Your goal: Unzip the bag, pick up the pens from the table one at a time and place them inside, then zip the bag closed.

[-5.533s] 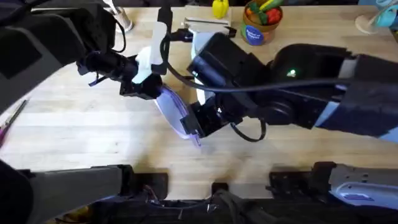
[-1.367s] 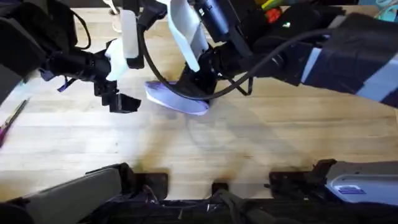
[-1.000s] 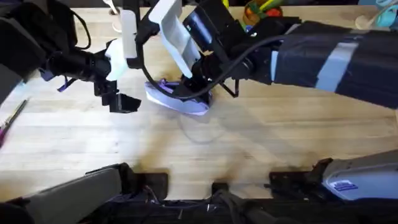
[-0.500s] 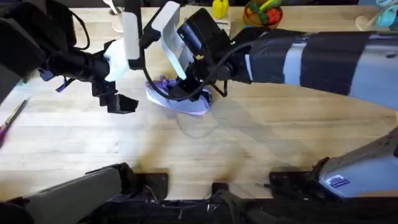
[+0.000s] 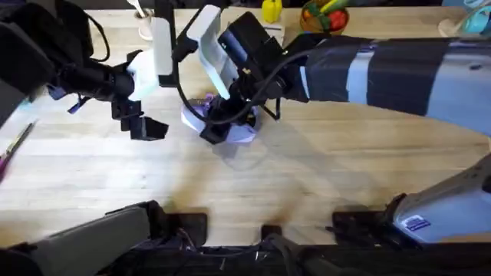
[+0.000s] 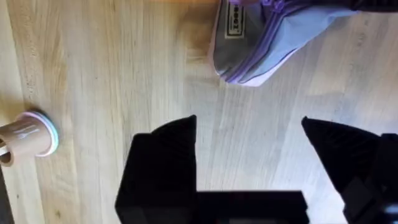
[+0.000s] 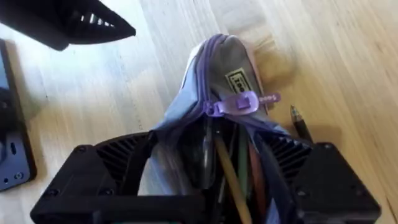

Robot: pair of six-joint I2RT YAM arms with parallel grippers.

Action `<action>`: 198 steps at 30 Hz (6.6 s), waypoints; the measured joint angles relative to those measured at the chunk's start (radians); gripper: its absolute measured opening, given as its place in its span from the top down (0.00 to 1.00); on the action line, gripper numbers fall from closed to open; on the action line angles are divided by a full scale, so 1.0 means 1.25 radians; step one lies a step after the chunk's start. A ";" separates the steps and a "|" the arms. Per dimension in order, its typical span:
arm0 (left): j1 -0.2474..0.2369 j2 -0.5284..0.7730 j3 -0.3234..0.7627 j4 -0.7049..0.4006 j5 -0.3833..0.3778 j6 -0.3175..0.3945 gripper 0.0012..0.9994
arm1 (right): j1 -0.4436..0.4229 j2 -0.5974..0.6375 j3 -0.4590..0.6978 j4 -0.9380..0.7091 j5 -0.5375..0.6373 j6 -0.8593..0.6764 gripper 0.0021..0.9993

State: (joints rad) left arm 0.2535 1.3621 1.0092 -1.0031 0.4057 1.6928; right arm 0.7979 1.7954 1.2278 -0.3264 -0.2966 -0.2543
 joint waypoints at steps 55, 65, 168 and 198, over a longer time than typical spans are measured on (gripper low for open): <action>0.000 0.000 0.000 0.003 0.023 -0.004 0.01 | -0.297 0.112 0.067 -0.161 -0.071 -0.677 0.00; 0.000 0.000 0.000 0.003 0.023 -0.004 0.01 | -0.301 0.129 0.067 -0.168 -0.106 -0.658 0.00; 0.000 0.000 0.000 0.001 0.032 -0.004 0.01 | -0.060 0.024 0.072 -0.186 -0.060 -0.361 0.47; 0.000 0.044 0.000 0.003 0.070 -0.004 0.01 | -0.085 -0.147 0.096 -0.170 -0.061 0.037 0.00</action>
State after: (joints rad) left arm 0.2531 1.4168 1.0092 -0.9988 0.4931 1.6878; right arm 0.6921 1.6118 1.3476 -0.5390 -0.3729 -0.2079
